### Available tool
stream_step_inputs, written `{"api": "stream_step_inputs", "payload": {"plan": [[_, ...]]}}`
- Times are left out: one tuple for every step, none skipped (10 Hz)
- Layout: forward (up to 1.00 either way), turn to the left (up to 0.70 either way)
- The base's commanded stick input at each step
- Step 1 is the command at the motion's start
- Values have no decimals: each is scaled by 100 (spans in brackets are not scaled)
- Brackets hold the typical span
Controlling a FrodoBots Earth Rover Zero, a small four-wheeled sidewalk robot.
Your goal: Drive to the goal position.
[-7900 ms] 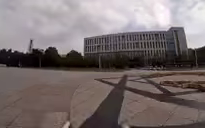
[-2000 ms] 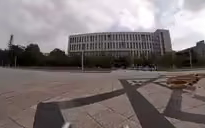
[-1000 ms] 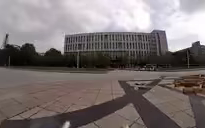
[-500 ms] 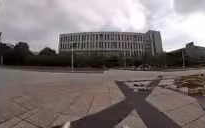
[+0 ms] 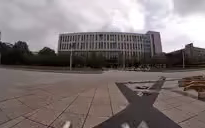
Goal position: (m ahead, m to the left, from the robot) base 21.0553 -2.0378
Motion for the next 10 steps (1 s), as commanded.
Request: {"api": "stream_step_inputs", "payload": {"plan": [[70, 0], [70, 0], [70, 0], [70, 0], [70, 0], [70, 0], [70, 0], [70, 0], [70, -15], [70, 0]]}}
